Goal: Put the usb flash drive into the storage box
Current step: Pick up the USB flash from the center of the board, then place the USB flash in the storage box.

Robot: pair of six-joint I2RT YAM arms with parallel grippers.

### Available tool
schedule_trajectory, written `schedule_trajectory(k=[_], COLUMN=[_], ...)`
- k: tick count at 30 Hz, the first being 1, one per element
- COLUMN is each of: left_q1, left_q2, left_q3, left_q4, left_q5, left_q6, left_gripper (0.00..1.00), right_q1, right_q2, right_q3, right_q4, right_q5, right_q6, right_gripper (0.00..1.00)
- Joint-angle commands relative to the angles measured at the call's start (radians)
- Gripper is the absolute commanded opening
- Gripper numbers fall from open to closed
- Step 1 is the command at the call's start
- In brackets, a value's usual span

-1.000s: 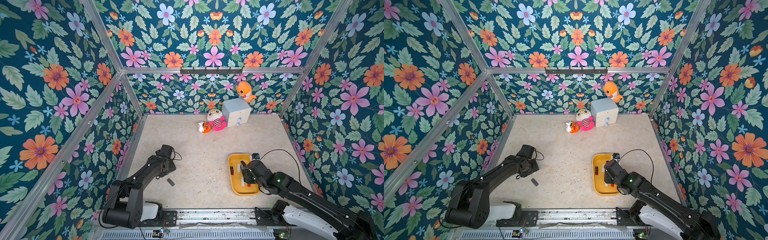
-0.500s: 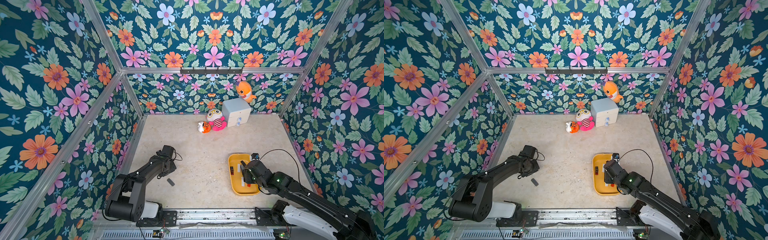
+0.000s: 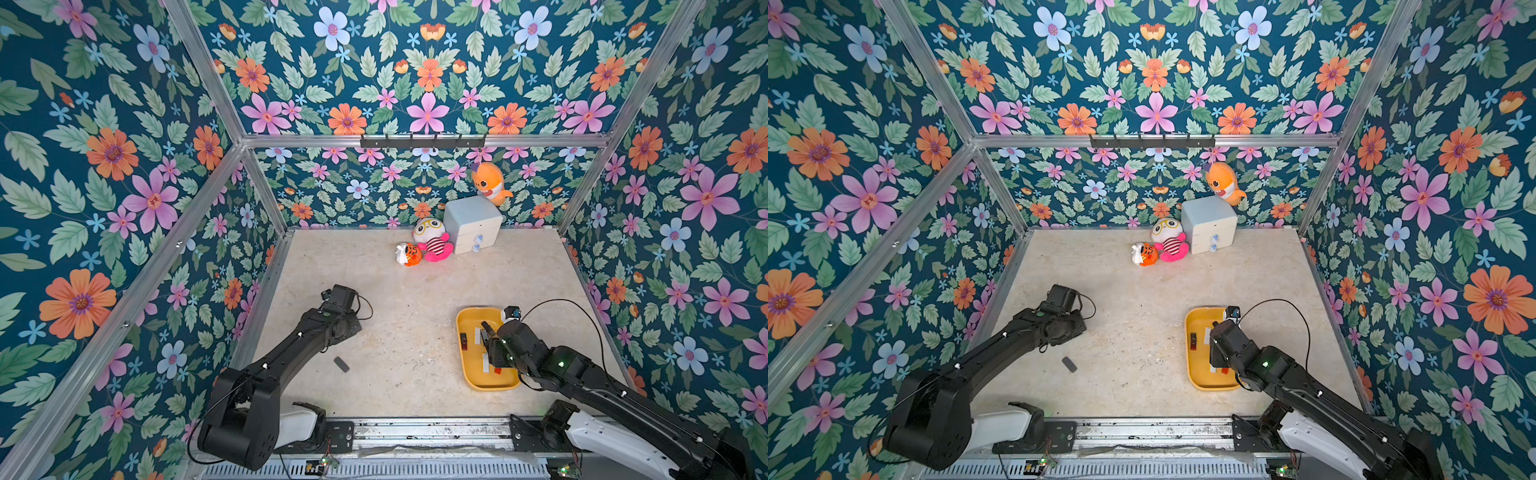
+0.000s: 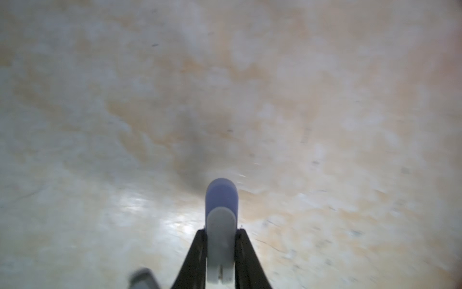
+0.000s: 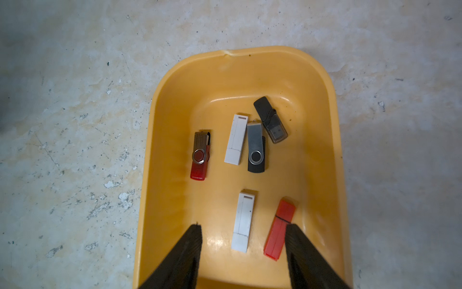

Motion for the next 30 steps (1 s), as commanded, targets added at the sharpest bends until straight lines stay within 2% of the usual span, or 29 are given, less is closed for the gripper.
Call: schedule_trajectory(k=[1,5,8,11,15,19,30], left_q1=[-0.169,-0.474,-0.635,-0.740,-0.805,-0.837,-0.850], left_q2=[0.007,0.150,0.307,0.461,0.635,0.735,0.833], left_q3=[0.086,0.269,0.427,0.575,0.721,0.774,0.778], left_q4=[0.009,0.030,0.036,0.042,-0.003,-0.012,0.000], left_q5=[0.005,-0.091,-0.121,-0.122,-0.115,-0.106,-0.098], left_q6=[-0.126,-0.227,-0.260,-0.265,-0.266,-0.279,-0.309], left_gripper=[0.09,0.09,0.09,0.09,0.10,0.10,0.13], right_q1=[-0.050,-0.240,-0.434,-0.570,-0.594,-0.594,-0.594], right_q2=[-0.028,-0.109,-0.152,-0.161,-0.157,-0.158,-0.148], right_q3=[0.009,-0.012,-0.047,-0.089,-0.131,-0.165,-0.179], right_q4=[0.002,0.036,0.085,0.126,0.153,0.169,0.185], right_q5=[0.027,-0.018,-0.122,-0.192,-0.192,-0.231,-0.233], right_q6=[0.009,0.016,0.012,0.011,0.002,0.020,0.028], right_gripper=[0.56,0.53,0.53,0.53,0.52,0.52,0.52])
